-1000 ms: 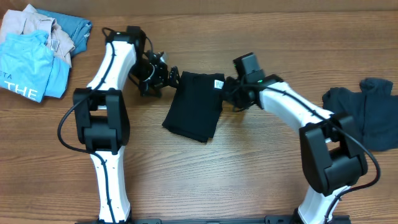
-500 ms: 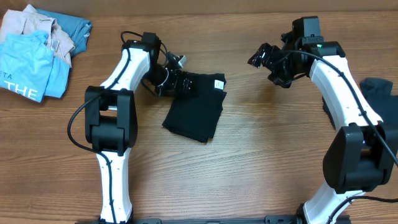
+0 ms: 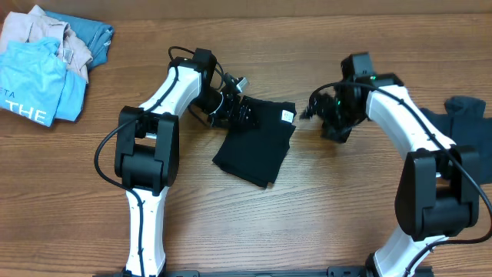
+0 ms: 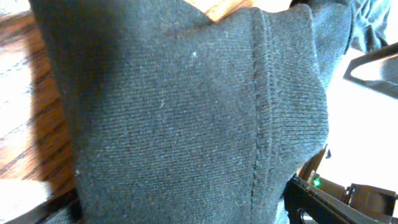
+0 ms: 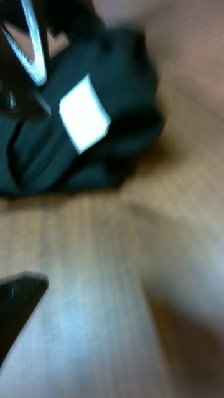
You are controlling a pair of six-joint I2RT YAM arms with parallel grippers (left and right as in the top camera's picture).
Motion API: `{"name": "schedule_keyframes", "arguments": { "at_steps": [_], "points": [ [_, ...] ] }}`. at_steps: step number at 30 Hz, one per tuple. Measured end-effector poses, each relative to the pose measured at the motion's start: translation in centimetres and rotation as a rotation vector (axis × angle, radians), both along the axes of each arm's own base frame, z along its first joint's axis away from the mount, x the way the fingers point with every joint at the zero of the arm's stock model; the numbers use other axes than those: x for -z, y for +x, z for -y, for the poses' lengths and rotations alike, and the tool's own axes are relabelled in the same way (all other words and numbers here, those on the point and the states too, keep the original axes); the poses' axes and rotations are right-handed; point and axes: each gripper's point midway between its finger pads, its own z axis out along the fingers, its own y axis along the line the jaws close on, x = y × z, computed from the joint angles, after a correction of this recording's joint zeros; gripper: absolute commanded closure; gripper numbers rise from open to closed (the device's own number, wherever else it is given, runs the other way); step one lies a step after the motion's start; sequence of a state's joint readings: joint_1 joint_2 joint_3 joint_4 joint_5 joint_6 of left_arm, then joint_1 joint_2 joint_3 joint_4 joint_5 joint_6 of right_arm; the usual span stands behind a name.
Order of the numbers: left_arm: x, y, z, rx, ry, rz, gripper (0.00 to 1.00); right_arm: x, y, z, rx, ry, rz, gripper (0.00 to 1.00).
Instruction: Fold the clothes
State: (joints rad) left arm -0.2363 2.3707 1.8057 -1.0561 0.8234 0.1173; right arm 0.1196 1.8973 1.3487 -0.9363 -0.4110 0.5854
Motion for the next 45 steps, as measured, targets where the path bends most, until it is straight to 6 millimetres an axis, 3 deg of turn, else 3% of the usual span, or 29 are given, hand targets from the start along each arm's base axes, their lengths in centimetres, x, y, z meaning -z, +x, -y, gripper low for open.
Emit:
{"name": "schedule_keyframes", "arguments": {
  "at_steps": [1, 5, 11, 15, 18, 24, 27, 28, 29, 34, 37, 40, 41, 45],
  "points": [
    [0.0, 0.0, 0.0, -0.002, -0.003, -0.002, 0.07, 0.6, -1.1, 0.1, 0.018, -0.004, -0.048, 0.71],
    [-0.1, 0.0, 0.2, -0.009, -0.013, -0.010, 0.06, 1.3, -4.2, -0.4, 0.019, -0.028, -0.173, 0.71],
    [-0.2, -0.1, 0.3, -0.010, -0.024, -0.013, 0.06, 2.9, -6.9, -6.9, -0.073, -0.035, -0.176, 0.69],
    [-0.2, -0.3, 0.4, -0.008, -0.023, -0.023, 0.09, 2.8, -6.8, -8.5, -0.069, -0.021, -0.159, 0.68],
    [-0.2, -0.8, 0.7, 0.003, -0.020, -0.036, 0.16, 2.7, -6.0, -8.9, -0.061, -0.003, -0.129, 0.67],
    [0.0, -2.4, 2.6, 0.056, -0.024, -0.053, 0.16, 2.7, -5.6, -9.0, -0.054, -0.002, -0.111, 0.66],
    [0.1, -3.2, 3.7, 0.089, -0.019, -0.047, 0.56, 2.8, -5.6, -8.9, -0.053, -0.008, -0.109, 0.65],
    [0.3, -3.4, 4.1, 0.101, -0.016, -0.045, 0.87, 2.8, -5.5, -8.9, -0.054, -0.009, -0.108, 0.64],
    [1.0, -4.0, 4.7, 0.124, -0.005, -0.043, 0.96, 2.8, -5.5, -8.8, -0.057, -0.015, -0.105, 0.63],
    [1.1, -4.1, 5.6, 0.133, -0.024, -0.035, 0.96, 3.1, -5.9, -7.7, -0.077, -0.061, -0.112, 0.63],
    [1.0, -3.1, 5.8, 0.107, -0.042, -0.012, 0.96, 3.4, -6.8, -5.0, -0.055, -0.132, -0.173, 0.64],
    [0.3, -0.4, 4.9, 0.039, -0.043, 0.012, 0.96, 2.9, -6.3, -1.9, -0.016, -0.166, -0.202, 0.68],
    [-0.4, 1.4, 4.0, -0.001, -0.043, 0.036, 0.96, 2.6, -5.8, -0.8, 0.001, -0.172, -0.200, 0.68],
    [-4.7, 10.1, -2.6, -0.235, -0.010, 0.175, 0.96, 2.4, -4.6, 1.4, 0.051, -0.177, -0.184, 0.68]
  ]
}}
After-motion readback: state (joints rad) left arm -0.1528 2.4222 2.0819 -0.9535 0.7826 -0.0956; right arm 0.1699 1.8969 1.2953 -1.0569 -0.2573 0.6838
